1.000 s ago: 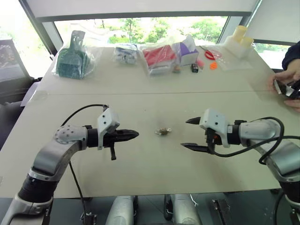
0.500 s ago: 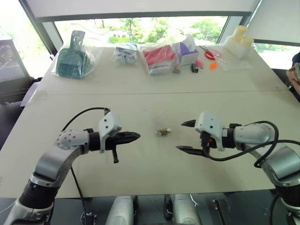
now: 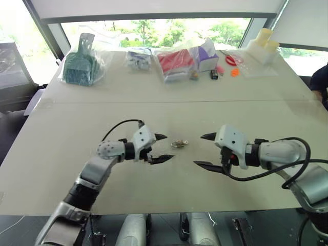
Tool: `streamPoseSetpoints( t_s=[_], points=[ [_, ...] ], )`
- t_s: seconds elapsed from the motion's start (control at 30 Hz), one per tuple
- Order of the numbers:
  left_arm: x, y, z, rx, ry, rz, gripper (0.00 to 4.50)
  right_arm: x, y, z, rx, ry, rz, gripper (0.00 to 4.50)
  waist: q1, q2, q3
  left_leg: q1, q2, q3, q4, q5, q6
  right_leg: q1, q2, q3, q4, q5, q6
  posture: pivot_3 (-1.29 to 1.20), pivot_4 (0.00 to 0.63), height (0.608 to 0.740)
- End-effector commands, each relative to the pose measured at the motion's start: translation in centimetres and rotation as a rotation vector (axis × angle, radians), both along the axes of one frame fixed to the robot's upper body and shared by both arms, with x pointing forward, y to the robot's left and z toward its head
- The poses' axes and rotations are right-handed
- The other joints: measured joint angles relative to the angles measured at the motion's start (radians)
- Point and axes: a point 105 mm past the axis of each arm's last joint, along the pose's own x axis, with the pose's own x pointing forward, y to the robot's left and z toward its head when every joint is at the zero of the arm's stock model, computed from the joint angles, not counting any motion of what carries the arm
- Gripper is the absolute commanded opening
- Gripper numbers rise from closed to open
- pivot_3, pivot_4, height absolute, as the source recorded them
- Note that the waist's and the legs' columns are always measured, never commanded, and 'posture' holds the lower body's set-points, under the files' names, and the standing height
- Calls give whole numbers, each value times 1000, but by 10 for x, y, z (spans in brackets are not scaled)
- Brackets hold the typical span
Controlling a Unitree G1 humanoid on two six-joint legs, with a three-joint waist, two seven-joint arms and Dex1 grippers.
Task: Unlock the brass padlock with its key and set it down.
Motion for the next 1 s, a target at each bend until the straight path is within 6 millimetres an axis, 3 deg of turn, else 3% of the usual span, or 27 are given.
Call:
streamPoseSetpoints(
  t_s=[0.03, 0.43, 0.53, 0.73, 0.8, 1.0],
  points=[
    [8, -11, -2, 13, -54, -32, 4461, -4, -1, 12, -2, -52, -13, 4500, 5, 0, 0, 0, 0, 0, 0, 0, 0, 0, 0, 0, 0, 0, 0, 0, 150, 740],
    [30, -34, -24, 50, -73, -40, 4461, -8, -4, 11, -7, -67, -63, 4500, 12, 0, -1, 1, 0, -1, 1, 0, 0, 2, 0, 0, 0, 0, 0, 0, 150, 740],
    [30, -36, -26, 65, -82, -58, 3603, -9, -3, 11, -5, -68, -64, 4500, 12, 0, -1, 1, 0, -1, 1, 0, 0, 2, 0, 0, 0, 0, 0, 0, 150, 740],
    [31, -37, -28, 78, -78, -75, 758, -8, -2, 11, -6, -71, -64, 4500, 12, 0, -1, 1, 0, -1, 2, 0, 0, 2, -1, -1, 0, 0, 0, 0, 150, 740],
    [31, -36, -28, 77, -72, -83, 14, -8, -2, 11, -8, -72, -62, 4500, 11, 0, -2, 1, 0, -2, 2, 0, 0, 3, -1, -1, 0, 0, 0, 0, 150, 740],
    [25, -28, -9, 33, -53, -127, 14, 1, 4, 10, -62, -165, -40, 4500, 8, 0, -2, 1, 0, -2, 2, 0, 0, 3, 0, -1, 0, 0, 0, 0, 150, 740]
  ],
)
